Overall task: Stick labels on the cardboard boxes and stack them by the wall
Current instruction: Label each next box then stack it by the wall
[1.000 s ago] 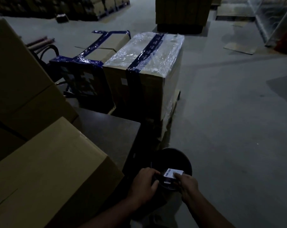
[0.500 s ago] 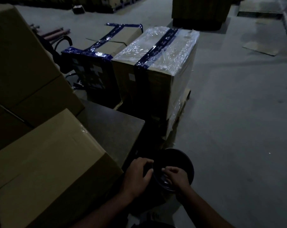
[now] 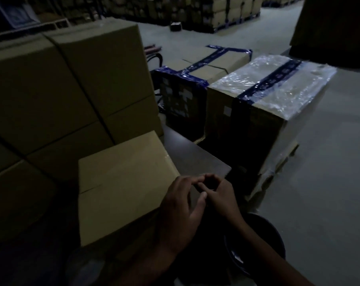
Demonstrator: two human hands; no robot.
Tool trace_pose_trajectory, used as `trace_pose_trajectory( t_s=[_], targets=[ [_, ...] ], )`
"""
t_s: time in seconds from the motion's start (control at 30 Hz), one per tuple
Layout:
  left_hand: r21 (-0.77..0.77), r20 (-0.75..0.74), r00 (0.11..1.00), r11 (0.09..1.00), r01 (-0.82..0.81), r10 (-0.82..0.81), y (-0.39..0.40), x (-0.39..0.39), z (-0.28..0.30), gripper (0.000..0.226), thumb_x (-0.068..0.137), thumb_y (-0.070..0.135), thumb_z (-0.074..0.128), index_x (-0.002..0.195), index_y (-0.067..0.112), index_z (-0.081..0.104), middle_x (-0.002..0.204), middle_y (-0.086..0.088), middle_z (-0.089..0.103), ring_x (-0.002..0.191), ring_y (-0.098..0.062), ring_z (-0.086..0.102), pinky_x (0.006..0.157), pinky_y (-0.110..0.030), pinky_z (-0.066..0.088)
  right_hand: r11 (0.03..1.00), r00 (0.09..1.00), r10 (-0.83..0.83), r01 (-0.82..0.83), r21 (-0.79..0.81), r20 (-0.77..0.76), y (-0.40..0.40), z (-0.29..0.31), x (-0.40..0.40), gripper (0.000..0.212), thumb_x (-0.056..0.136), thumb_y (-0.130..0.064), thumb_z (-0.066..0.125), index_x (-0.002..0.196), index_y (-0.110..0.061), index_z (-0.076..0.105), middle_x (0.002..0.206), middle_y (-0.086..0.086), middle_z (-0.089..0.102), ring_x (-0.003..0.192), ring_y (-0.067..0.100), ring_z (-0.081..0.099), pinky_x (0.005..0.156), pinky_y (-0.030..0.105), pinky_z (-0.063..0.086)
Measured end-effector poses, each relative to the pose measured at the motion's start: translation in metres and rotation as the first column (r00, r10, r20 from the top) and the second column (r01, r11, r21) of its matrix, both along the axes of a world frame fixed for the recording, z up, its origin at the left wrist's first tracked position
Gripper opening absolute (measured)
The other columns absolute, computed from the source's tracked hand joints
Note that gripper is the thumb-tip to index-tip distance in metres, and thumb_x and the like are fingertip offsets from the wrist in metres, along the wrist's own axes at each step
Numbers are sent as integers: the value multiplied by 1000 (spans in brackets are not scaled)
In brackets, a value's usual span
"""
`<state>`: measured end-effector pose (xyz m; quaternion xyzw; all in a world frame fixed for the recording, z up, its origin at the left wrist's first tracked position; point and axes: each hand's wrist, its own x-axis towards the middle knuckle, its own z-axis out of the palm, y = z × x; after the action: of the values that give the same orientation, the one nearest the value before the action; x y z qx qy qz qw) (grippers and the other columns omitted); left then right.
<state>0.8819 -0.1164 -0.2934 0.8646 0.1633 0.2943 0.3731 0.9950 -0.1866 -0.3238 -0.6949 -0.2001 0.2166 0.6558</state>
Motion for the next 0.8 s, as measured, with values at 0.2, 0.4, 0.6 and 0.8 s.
trace_pose_trajectory(
  t_s=[0.2,0.4,0.6,0.8],
  targets=[
    [3,18,958,959,-285,285,44,-43,8,29,92,28,65,120,30,60,121,21,54,116,-1,53,93,-34,53,989,982,81,-58,-137,169,39,5,-24,26,83,-29,72,106,-26,60,109,-9,59,99,1,58,74,11,45],
    [75,-162,824,840,-538,543,107,-103,-19,61,79,33,78,132,24,51,140,6,42,129,-21,44,104,-47,45,965,966,120,-59,-255,230,57,3,-42,60,81,-32,73,133,-23,44,128,-8,46,115,8,46,90,27,47],
    [-172,-387,750,757,-631,537,129,-140,-25,109,68,59,80,154,26,21,157,-2,27,140,-26,34,110,-49,38,953,978,104,-46,-300,180,64,2,-58,70,80,-42,72,138,-22,39,135,1,49,110,20,56,81,40,57],
    [-391,-272,824,726,-566,497,121,-179,-18,109,72,45,84,154,36,13,151,4,38,135,-20,42,108,-48,43,953,966,90,-14,-303,241,63,12,-97,64,82,-39,70,136,-22,43,132,3,52,103,15,56,67,27,53]
  ],
)
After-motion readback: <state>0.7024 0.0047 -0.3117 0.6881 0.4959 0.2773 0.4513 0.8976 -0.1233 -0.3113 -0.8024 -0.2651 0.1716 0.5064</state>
